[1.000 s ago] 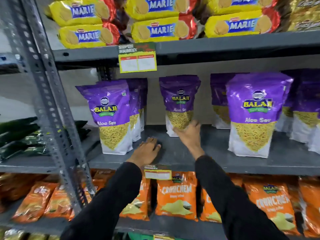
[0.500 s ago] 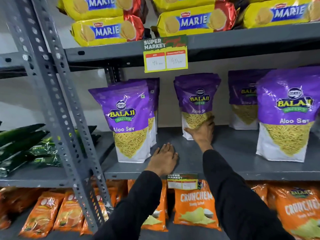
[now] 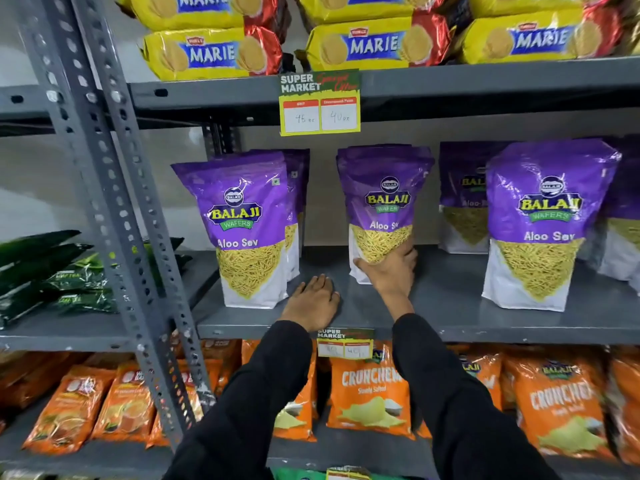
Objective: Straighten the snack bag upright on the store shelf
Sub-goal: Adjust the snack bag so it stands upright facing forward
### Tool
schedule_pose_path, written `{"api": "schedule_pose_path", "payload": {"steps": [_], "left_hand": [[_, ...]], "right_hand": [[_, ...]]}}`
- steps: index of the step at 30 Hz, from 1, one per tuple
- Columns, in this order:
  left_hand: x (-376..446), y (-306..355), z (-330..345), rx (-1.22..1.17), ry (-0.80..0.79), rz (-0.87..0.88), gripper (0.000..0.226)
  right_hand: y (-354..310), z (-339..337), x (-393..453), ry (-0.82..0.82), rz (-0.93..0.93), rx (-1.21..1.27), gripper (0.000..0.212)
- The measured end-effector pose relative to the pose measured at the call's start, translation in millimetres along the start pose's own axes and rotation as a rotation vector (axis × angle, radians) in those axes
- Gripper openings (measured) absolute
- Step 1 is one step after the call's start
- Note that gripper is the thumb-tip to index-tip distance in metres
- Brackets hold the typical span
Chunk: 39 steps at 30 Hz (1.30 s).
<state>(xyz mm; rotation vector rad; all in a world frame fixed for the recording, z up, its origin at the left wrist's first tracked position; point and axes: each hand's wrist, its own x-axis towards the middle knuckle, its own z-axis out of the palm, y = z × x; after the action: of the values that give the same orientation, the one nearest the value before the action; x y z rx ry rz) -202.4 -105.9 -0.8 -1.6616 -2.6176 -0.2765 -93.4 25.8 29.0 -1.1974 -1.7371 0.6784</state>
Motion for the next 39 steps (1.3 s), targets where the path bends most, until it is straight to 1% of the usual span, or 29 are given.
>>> {"api": "schedule_pose_path", "payload": {"steps": [7,14,28,32,35,39], "left_hand": [[-9.0,5.1,-6.8,0.028,-0.015,-0.008,0.061],[-8.3,6.2,-7.4,0.05,-0.024,-0.018,0.06],[-7.6,6.7,-8.6,0.076,-0.032,-0.011,0.06],[-5.5,3.2,-6.2,0.103,-0.036,0.013,0.058],[-0.6,-0.5,-5.9,0.116,-0.059,0.037,0.056],[1.9,-2.9,-5.6,0.125,-0.076,0.044,0.057]], "right_hand": [[5.9,-28.4,-40.0,0.004,-0.043,0.014,0.14],[12.7,-52.5,-74.0,0.017,-0.066,-0.052,0.141],[15.6,-72.1,-99.3,0.047,-0.098,-0.072,0.14],[21.2,-75.6,-101.4,0.023,-0.101,-0.015,0.143],[30.2,-78.2,-106.3,0.022,-0.105,0.078,0.137],[35.5,-80.4,-106.5,0.012,-0.107,0.118,0.137]]}}
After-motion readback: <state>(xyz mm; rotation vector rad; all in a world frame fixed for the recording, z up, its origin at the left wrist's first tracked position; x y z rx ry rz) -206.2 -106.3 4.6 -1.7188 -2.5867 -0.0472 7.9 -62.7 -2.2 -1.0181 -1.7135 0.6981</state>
